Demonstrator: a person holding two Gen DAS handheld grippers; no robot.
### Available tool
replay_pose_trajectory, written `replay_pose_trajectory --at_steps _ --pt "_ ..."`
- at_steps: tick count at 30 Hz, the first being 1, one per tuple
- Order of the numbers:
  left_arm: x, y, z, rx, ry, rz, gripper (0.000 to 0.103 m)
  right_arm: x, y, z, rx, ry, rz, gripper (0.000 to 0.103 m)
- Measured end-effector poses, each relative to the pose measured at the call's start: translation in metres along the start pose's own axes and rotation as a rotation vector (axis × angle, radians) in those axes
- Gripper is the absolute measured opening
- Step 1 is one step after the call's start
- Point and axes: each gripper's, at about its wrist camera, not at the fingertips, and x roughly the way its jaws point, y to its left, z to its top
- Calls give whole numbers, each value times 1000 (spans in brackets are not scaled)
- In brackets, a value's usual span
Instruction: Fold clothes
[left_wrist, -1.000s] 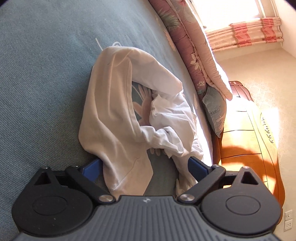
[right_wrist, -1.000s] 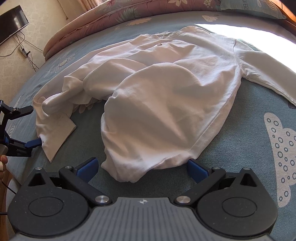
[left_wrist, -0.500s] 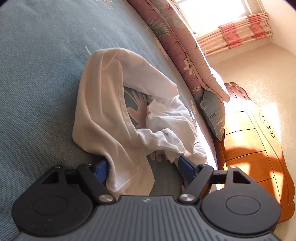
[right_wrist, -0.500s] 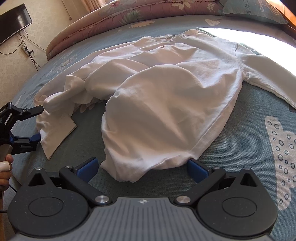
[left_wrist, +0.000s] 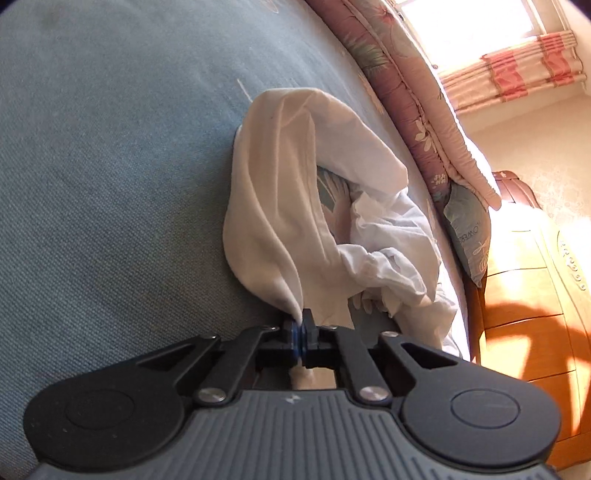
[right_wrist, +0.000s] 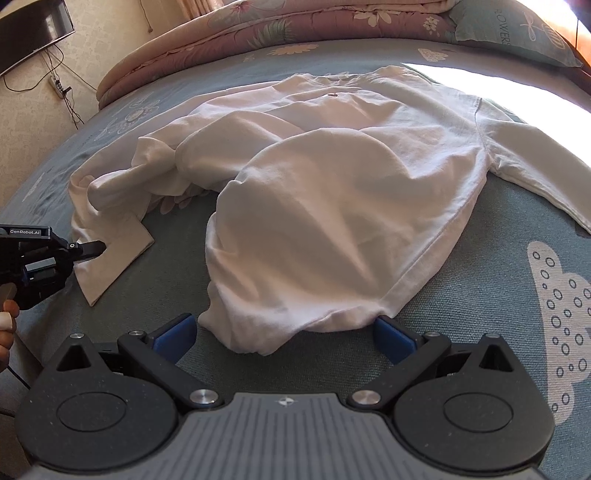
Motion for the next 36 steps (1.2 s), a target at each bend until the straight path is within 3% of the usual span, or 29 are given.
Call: replay_pose_trajectory --at_steps 7,13,20,29,36 --pt "-42 -17 41 183 -41 168 2 -2 -4 4 29 19 2 103" --pt "-77 8 104 317 -106 433 2 -6 -8 8 56 20 -27 103" --pt "-72 19 174 394 -144 589 3 -16 -10 16 67 0 -84 103" --pt "-63 23 246 446 -198 668 3 -23 -8 29 85 -17 -165 103" --pt "-48 46 291 378 -225 668 3 -19 2 39 68 -9 -212 103"
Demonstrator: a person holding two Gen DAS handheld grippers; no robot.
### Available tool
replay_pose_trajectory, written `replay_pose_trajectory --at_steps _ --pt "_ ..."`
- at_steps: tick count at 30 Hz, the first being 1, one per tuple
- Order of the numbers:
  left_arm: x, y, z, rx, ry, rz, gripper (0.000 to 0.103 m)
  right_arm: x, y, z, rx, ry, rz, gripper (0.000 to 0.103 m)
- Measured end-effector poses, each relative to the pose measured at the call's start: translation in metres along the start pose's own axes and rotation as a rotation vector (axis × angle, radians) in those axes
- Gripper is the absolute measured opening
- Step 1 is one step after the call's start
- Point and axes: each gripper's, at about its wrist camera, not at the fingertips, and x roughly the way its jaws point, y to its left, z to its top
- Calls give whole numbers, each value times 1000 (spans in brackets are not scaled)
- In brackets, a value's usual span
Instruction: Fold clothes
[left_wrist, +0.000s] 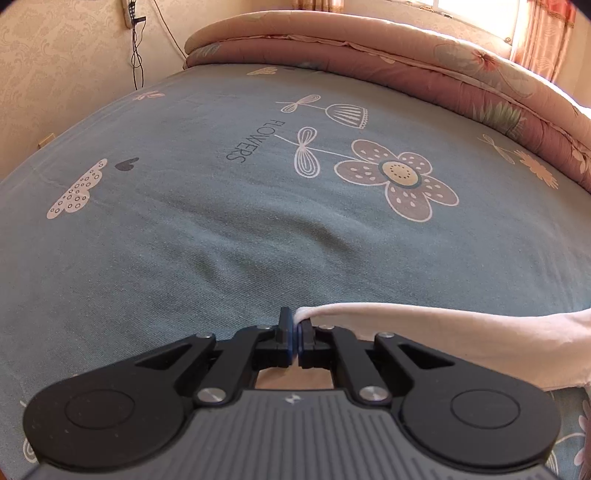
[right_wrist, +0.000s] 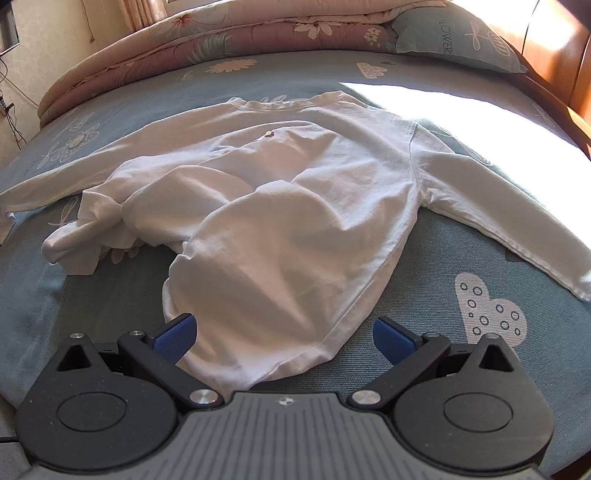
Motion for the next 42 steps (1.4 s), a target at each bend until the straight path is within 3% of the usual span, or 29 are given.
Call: replay_pose_trajectory --at_steps 3,7,9,10,17,24,29,32,35,36,39,42 --pt "18 4 5 -6 31 -9 12 3 8 4 -9 5 0 103" --pt "22 12 8 -29 3 -52 19 8 21 8 -36 8 8 103" --pt "19 20 11 -55 -10 -58 37 11 29 10 -57 10 18 103" --pt "18 25 12 -70 -17 -61 39 12 33 11 -67 10 22 103" --pt "4 67 13 -238 -49 -114 43 15 50 16 -97 3 50 103" --pt "26 84 -32 -477 101 -278 43 15 53 16 -106 5 58 103" --pt "34 80 -37 -497 42 -281 43 17 53 15 -96 9 52 103" --pt "36 67 -34 -450 12 -232 39 20 53 14 -83 14 50 103" --pt "33 58 -32 -399 4 -173 11 20 55 13 -82 17 49 103" --pt "31 56 -31 -385 5 -155 7 19 56 12 -86 15 48 103" --pt "20 63 -28 -396 -7 -152 4 14 55 12 -98 4 42 103" --pt "-1 81 -19 -381 -47 -95 0 10 49 13 -75 -9 39 103"
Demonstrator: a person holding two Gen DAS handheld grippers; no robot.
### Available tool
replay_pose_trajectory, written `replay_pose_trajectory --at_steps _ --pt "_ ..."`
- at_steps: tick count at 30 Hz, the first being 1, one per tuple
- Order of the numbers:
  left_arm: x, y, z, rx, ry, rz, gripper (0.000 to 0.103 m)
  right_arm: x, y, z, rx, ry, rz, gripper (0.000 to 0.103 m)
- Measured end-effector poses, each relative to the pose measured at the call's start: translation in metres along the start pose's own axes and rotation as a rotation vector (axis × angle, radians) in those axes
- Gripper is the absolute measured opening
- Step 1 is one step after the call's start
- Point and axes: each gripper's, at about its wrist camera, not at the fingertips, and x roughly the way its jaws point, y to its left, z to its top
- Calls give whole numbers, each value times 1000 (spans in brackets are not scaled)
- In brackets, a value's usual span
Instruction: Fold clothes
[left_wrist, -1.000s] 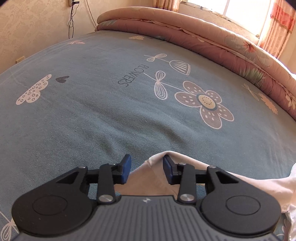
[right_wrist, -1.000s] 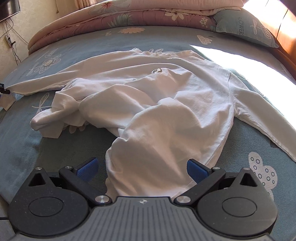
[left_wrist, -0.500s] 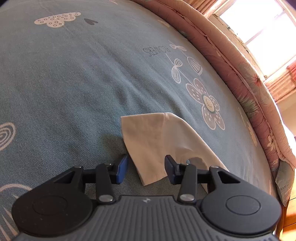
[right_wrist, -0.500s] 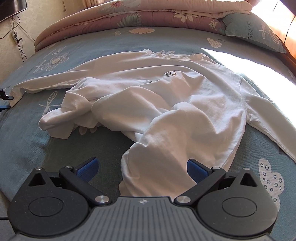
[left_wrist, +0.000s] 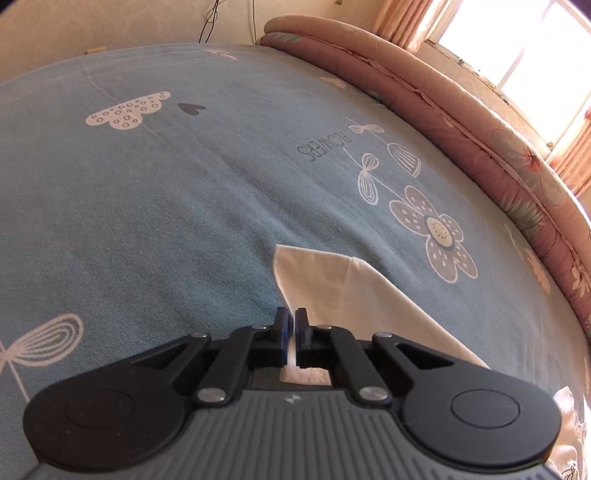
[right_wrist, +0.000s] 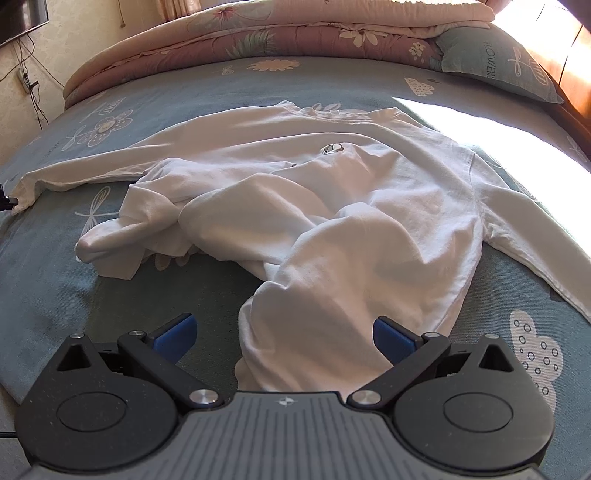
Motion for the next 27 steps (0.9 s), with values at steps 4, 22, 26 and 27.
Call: replay_pose_trajectory --at_steps 4,22,26,27 --pt "-21 11 9 45 -10 42 1 -4 -6 -1 34 -13 11 103" --pt "-91 -179 -184 647 281 -454 46 15 -22 -51 23 53 27 103" --pt "-112 -211 -227 786 287 -541 56 16 -16 -68 -91 -25 0 103" --pt "-118 -217 -237 828 278 -563 61 18 -11 -70 -134 -24 -20 103"
